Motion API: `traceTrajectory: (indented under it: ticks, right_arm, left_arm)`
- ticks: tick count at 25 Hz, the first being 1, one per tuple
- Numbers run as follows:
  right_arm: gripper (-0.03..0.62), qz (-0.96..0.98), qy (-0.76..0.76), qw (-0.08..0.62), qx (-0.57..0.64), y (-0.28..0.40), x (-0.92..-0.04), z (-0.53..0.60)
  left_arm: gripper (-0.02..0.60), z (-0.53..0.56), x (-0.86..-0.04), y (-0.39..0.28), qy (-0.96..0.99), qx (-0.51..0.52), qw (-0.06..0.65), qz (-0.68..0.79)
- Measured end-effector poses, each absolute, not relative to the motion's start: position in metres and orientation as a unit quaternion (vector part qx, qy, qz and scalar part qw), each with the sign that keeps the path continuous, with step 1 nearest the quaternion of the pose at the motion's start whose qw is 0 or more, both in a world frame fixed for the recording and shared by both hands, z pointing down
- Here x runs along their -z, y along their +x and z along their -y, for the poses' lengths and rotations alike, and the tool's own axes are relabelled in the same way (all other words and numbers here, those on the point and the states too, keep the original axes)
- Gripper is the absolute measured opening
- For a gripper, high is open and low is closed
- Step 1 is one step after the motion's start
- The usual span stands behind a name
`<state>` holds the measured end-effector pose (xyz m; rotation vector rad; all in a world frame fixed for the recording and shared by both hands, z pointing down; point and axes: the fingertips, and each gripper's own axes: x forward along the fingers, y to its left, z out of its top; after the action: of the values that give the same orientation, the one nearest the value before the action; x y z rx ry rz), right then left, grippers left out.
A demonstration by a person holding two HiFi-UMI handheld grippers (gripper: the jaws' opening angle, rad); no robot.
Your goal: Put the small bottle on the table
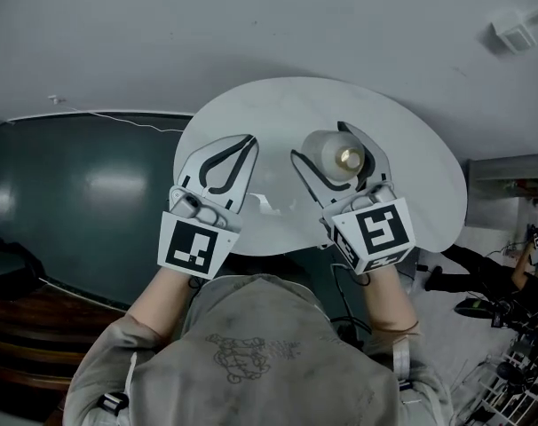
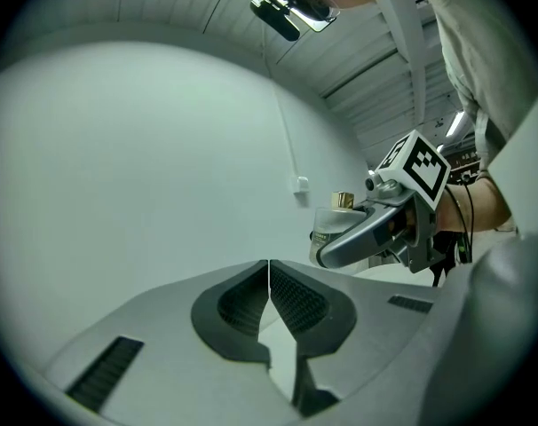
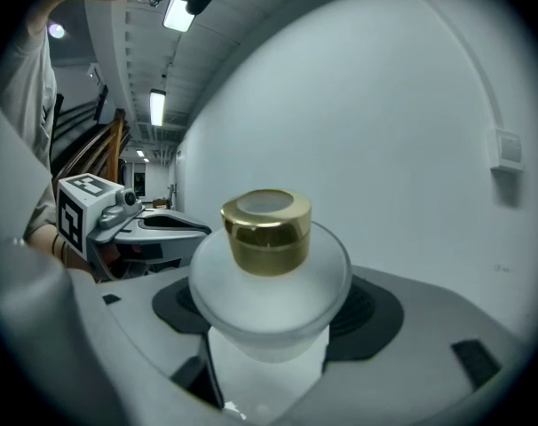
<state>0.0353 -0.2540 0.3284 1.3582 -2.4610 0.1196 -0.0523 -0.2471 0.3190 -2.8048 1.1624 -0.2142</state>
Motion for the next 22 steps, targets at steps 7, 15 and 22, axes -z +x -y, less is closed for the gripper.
traceTrajectory:
  ticks: [7,15,22]
  right_arm:
    - [0.344,0.858,0.477,0.186,-0.052,0.034,-0.375,0.314]
    - [0.344,0.85,0.477,0.205,-0.091,0.035,-0.457,0.368]
    - [0.345,0.837,0.481,0.232,-0.122,0.041,-0.545,0.407]
  left_arm:
    - [0.018,0.284,-0.35,-0.041,-0.918,0.072,0.035,-0.389]
    - [0.018,0.335,-0.4,-0.043,-0.908,0.08,0.007,-0.41]
    - [0.018,0.363,-0.468,-0.035,-0.904,0.108,0.003,-0.413]
